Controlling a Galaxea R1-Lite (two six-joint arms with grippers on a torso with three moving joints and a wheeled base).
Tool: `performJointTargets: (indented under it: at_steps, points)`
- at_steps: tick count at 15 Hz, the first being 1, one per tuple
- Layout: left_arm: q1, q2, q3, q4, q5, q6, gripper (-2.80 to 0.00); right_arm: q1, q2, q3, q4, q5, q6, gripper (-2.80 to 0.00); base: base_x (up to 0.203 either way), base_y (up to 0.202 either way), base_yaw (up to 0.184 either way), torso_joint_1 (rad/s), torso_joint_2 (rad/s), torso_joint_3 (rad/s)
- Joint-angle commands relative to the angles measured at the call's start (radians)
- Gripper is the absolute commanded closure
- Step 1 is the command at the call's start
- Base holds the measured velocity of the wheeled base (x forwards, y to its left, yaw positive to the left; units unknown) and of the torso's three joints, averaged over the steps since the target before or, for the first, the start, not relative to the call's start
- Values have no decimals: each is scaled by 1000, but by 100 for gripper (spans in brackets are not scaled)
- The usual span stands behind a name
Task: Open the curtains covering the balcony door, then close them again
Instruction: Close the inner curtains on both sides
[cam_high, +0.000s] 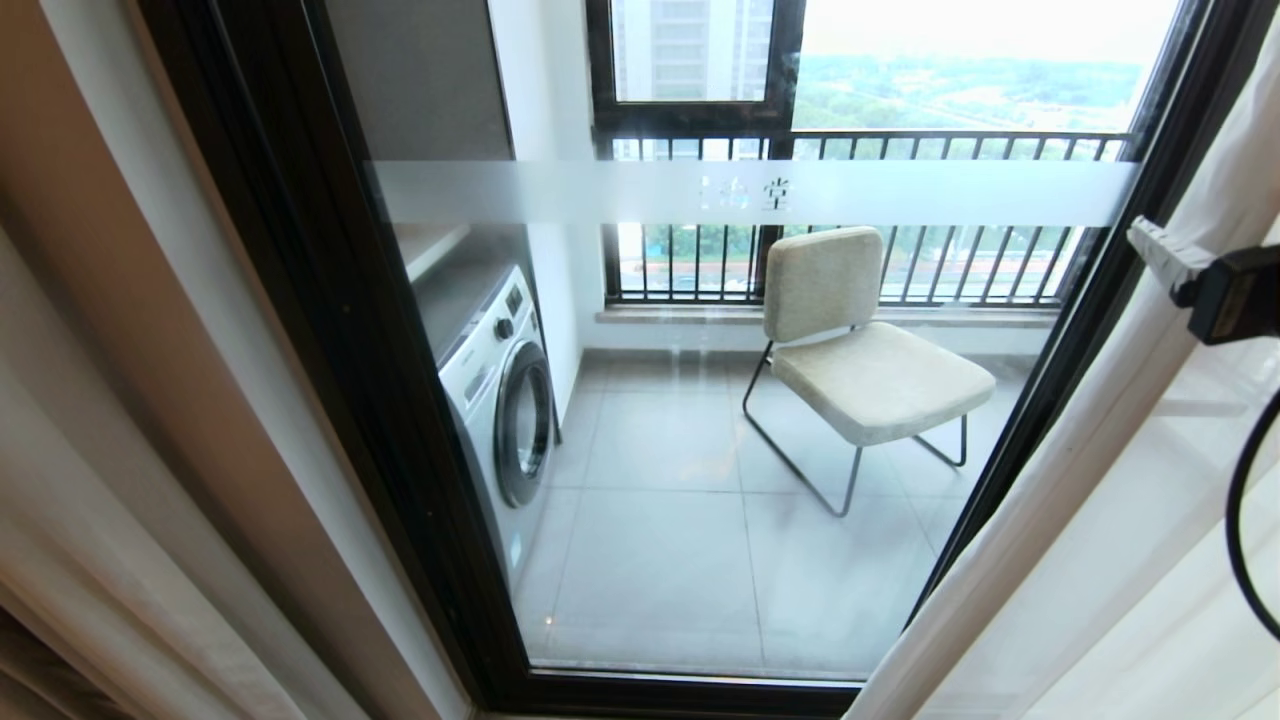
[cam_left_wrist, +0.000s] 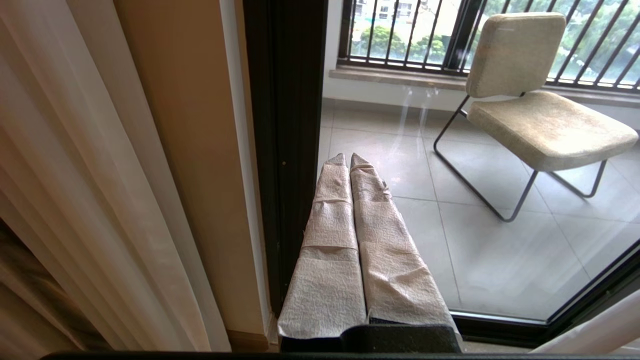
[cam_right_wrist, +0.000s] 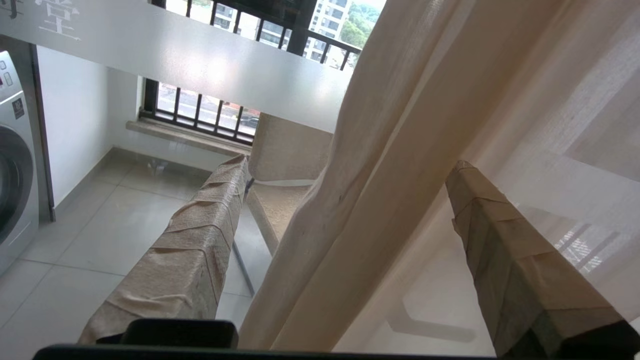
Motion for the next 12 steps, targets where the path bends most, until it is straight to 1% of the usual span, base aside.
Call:
performJointTargets:
  at_steps: [1,7,8,10,12]
  points:
    - [0,1,0,0,1,-1,0,1,-120,92,-3,1,-3,-280,0,0,0,0,0,0]
    - [0,1,0,0,1,-1,0,0,-378,353,16,3,-5,-280,0,0,0,0,0,0]
    - [1,1,0,0,1,-1,0,-1,-409,380,20,3,-5,-280,0,0,0,0,0,0]
    - [0,0,0,0,1,-1,0,-1,-437,392,59,2,-6,-280,0,0,0,0,0,0]
    - [1,0,0,0,1,-1,0,-1,-440,404,61,2,-7,-280,0,0,0,0,0,0]
